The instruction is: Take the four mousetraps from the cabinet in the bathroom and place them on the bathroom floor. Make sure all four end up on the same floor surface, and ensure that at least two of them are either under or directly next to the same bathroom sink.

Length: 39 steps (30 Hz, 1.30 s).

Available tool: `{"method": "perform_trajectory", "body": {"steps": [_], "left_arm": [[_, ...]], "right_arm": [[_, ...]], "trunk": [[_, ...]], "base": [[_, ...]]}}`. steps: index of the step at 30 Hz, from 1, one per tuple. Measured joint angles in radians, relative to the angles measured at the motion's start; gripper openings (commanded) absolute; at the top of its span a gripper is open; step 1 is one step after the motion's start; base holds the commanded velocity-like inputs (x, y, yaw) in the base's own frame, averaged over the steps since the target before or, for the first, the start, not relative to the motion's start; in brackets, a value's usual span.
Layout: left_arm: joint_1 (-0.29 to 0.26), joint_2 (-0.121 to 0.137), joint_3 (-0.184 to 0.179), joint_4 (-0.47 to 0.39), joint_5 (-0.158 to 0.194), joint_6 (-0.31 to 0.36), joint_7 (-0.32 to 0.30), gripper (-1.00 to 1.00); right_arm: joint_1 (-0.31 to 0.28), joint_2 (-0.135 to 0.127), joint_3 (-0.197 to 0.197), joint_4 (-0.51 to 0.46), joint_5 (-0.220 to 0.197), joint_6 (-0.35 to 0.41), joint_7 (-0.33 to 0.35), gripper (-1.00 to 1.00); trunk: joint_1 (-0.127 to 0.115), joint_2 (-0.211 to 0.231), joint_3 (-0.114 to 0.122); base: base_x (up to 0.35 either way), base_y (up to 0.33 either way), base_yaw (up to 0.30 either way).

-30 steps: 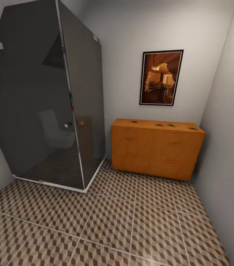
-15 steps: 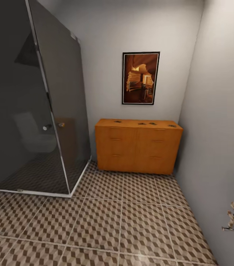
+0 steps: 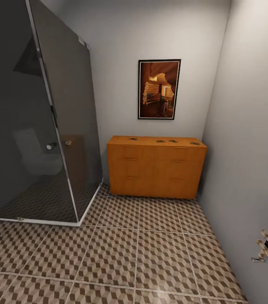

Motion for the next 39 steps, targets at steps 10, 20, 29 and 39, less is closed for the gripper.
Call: {"method": "perform_trajectory", "body": {"steps": [10, 20, 29, 39], "left_arm": [[0.0, 0.0, 0.001, 0.0, 0.0, 0.0, 0.0, 1.0], [0.0, 0.0, 0.001, 0.0, 0.0, 0.0, 0.002, 1.0], [0.0, 0.0, 0.002, 0.0, 0.0, 0.0, 0.002, 1.0], [0.0, 0.0, 0.002, 0.0, 0.0, 0.0, 0.001, 1.0]], "right_arm": [[0.0, 0.001, 0.001, -0.001, 0.0, 0.0, 0.001, 1.0], [0.0, 0.002, 0.0, -0.001, 0.0, 0.0, -0.001, 1.0], [0.0, 0.002, 0.0, -0.001, 0.0, -0.001, -0.001, 1.0], [0.0, 0.001, 0.0, -0.001, 0.0, -0.001, -0.001, 1.0]], "trunk": [[0.0, 0.0, 0.0], [0.0, 0.0, 0.0], [0.0, 0.0, 0.0], [0.0, 0.0, 0.0]], "base": [[0.0, 0.0, 0.0], [0.0, 0.0, 0.0], [0.0, 0.0, 0.0], [0.0, 0.0, 0.0]]}}
